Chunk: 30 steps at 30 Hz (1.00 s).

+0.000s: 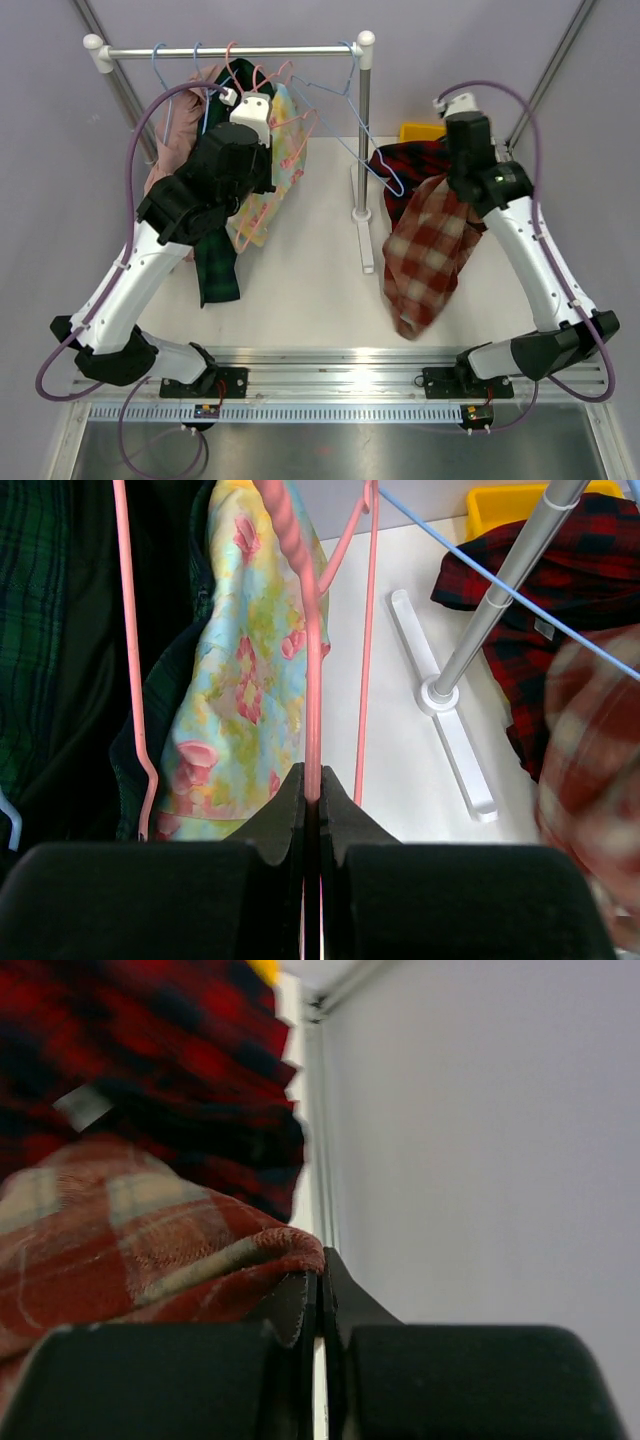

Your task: Remove the skirt from the hanger

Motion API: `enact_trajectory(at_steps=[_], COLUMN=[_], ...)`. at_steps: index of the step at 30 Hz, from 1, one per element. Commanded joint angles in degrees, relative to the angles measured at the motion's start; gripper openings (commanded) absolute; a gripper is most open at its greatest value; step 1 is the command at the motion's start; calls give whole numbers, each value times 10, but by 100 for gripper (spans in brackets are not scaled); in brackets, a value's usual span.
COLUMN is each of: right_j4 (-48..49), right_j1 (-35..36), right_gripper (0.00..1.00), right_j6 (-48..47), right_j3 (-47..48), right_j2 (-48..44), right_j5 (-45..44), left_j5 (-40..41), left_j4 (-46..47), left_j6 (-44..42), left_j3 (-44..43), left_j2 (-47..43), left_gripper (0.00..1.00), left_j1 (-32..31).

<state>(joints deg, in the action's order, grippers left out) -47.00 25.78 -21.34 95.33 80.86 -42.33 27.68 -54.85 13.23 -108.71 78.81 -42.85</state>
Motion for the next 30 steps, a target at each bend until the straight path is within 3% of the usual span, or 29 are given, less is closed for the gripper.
enact_trajectory(at_steps=[1, 6, 10, 15, 16, 17, 20, 21, 24, 26, 30], right_j4=[148, 176, 203, 161, 151, 152, 236, 252, 256, 248, 298], right_j1=[-66, -159, -197, -216, -216, -216, -216, -216, -216, -216, -216], right_gripper=[0, 0, 0, 2, 15, 44, 79, 98, 99, 99, 100], right_j6=[25, 40, 77, 144, 174, 190, 241, 262, 299, 317, 347], right_j3=[60, 168, 229, 272, 265, 251, 120, 62, -1, -31, -183], right_j2=[-77, 18, 98, 241, 253, 260, 220, 209, 192, 179, 119], right_j5=[16, 58, 122, 182, 190, 194, 210, 213, 218, 232, 259], left_j5=[17, 8, -10, -45, -50, -55, -68, -76, -95, -105, -111], left_j4=[21, 25, 31, 47, 46, 45, 48, 47, 50, 61, 106], left_j6=[-18, -31, -35, -39, -42, -48, -60, -61, -54, -41, -26], left_j3=[-3, -19, -55, -147, -167, -184, -241, -254, -270, -238, -136], left_j2=[-22, -18, 13, 84, 100, 114, 165, 190, 216, 223, 194], left_gripper=[0, 0, 0, 0, 0, 0, 0, 0, 0, 0, 0], left_j1=[-1, 3, 19, 63, 69, 75, 82, 85, 94, 99, 101])
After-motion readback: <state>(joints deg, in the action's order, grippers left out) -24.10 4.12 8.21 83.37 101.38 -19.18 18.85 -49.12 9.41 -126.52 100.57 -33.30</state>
